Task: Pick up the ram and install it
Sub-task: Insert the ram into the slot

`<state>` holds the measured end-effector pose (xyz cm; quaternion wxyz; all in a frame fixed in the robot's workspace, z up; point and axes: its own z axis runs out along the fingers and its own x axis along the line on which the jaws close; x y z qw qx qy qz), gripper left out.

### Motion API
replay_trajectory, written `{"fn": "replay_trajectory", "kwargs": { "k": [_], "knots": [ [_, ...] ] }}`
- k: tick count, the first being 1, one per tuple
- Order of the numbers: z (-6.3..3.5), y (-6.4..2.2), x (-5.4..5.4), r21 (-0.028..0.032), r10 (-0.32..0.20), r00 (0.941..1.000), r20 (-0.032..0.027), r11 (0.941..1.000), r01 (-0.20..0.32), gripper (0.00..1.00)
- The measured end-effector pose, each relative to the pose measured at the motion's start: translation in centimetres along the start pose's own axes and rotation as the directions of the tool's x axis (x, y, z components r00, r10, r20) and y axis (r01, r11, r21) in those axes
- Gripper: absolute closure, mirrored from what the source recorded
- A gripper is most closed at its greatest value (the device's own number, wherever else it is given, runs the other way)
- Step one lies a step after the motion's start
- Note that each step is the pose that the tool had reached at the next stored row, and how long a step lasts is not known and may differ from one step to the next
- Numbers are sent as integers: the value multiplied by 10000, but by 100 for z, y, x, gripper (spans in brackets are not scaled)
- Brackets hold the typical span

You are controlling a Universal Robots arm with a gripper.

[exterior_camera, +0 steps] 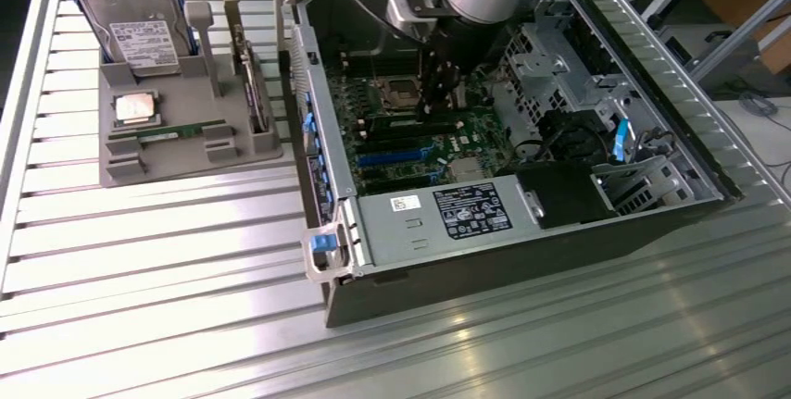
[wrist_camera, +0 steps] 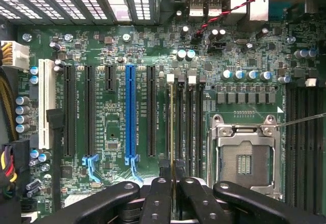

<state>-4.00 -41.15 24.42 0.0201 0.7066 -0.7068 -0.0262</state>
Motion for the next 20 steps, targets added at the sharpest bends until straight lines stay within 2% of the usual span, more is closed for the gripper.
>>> {"fn": "replay_trajectory", "kwargs": {
  "k": [1,13,16,17,18,20],
  "knots": [
    [4,-1,-5,0,0,10000,-35,10000,0,87],
    [67,24,-42,-1,4,10000,-55,10000,-4,87],
    [73,24,-43,0,6,10000,-91,10000,-6,87],
    [76,24,-42,0,10,9999,-144,10000,-10,87],
    [77,24,-42,-1,12,9999,-165,10000,-12,87],
    [82,22,-43,1,14,9999,-164,10000,-14,87]
  ]
}}
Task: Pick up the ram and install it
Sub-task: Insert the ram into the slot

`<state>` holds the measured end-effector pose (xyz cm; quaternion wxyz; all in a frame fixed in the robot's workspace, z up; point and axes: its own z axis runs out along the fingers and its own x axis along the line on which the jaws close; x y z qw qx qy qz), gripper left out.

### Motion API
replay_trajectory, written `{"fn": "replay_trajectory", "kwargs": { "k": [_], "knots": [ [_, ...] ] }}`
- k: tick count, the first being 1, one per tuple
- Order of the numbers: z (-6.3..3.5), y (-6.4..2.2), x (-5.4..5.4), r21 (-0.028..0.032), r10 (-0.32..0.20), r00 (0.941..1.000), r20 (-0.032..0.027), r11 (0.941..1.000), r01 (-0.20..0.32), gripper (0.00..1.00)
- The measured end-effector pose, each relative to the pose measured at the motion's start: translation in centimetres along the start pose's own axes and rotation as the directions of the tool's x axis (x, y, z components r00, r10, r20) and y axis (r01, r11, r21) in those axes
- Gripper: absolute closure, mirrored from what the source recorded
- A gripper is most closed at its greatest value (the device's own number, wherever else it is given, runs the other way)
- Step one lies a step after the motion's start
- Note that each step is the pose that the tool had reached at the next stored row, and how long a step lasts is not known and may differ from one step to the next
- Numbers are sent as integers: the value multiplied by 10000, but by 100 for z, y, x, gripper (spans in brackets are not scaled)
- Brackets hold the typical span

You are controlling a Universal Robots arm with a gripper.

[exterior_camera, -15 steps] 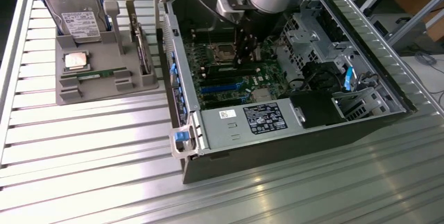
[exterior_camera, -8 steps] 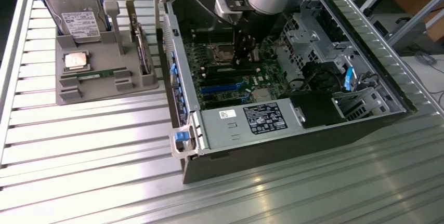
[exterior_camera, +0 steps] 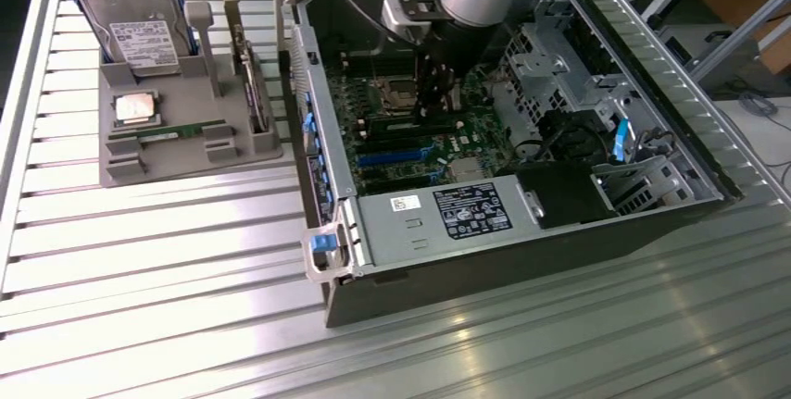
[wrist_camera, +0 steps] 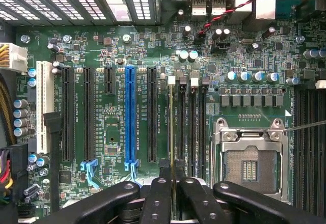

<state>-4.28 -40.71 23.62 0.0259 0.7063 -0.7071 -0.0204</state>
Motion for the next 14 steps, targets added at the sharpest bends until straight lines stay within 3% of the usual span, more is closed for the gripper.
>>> {"fn": "replay_trajectory", "kwargs": {
  "k": [14],
  "knots": [
    [30,-16,-24,-1,16,10000,1,10000,-16,87]
  ]
}}
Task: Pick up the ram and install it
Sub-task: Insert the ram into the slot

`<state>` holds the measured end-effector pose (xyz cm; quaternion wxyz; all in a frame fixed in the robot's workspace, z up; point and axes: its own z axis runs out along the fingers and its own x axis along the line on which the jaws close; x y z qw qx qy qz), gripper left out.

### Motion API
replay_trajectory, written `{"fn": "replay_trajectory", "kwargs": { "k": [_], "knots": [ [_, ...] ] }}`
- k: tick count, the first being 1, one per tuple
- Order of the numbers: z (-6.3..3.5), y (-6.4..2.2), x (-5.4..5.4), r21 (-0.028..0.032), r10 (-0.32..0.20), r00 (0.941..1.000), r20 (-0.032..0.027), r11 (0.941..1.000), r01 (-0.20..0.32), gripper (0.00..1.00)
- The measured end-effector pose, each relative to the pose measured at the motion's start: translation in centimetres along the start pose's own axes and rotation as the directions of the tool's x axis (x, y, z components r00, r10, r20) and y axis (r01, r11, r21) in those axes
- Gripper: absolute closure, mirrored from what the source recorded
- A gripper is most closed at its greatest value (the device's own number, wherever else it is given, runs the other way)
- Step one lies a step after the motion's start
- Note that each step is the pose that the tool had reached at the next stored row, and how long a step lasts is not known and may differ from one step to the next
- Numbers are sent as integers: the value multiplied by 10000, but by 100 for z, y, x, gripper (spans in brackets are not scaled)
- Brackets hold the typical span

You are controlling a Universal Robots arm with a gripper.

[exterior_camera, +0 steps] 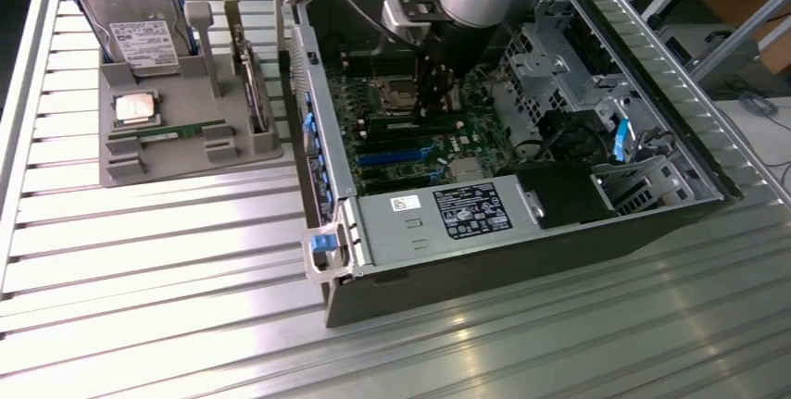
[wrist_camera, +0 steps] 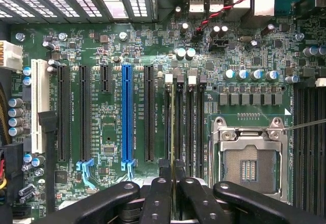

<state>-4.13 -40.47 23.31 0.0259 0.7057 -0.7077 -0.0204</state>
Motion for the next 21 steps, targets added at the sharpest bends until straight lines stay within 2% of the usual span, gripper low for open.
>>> {"fn": "replay_trajectory", "kwargs": {
  "k": [21],
  "knots": [
    [8,-4,2,2,-47,10000,0,10000,47,87]
  ]
}}
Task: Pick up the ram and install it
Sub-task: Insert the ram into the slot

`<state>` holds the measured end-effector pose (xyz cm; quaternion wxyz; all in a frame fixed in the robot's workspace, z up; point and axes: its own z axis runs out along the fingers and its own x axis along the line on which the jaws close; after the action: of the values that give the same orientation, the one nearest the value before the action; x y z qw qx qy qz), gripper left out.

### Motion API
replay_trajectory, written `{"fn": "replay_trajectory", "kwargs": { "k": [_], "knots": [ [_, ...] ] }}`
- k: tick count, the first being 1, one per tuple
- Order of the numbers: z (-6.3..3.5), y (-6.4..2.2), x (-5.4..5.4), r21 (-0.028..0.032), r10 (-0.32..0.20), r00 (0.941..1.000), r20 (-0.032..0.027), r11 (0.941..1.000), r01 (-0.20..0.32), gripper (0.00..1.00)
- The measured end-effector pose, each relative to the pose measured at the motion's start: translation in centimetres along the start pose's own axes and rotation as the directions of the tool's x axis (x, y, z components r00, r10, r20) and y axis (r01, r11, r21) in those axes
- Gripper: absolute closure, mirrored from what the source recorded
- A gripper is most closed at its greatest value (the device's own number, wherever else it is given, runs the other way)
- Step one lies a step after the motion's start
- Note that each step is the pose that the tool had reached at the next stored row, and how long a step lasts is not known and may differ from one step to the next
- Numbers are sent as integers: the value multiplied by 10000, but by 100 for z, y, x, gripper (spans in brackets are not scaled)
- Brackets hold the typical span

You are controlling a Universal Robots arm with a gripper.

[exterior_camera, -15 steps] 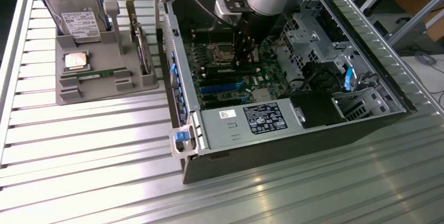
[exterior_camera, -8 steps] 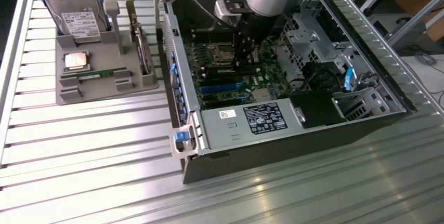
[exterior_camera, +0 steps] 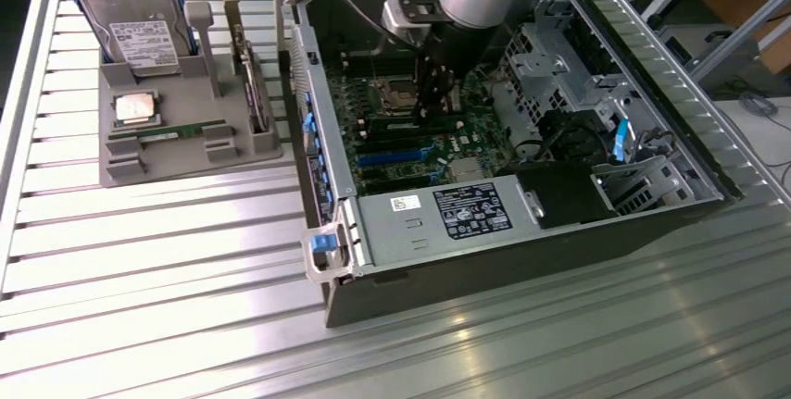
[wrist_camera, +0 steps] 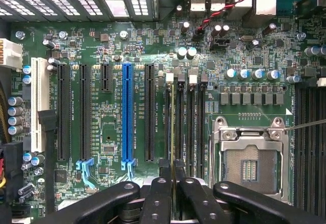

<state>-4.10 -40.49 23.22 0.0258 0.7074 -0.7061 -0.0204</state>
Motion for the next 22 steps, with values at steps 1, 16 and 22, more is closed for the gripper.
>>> {"fn": "replay_trajectory", "kwargs": {
  "k": [1,16,22],
  "knots": [
    [-3,0,0,-1,0,10000,-2,10000,0,87],
    [-10,-12,11,-2,-13,10000,-3,10000,13,87],
    [-1,-13,6,-1,49,10000,3,10000,-49,87]
  ]
}}
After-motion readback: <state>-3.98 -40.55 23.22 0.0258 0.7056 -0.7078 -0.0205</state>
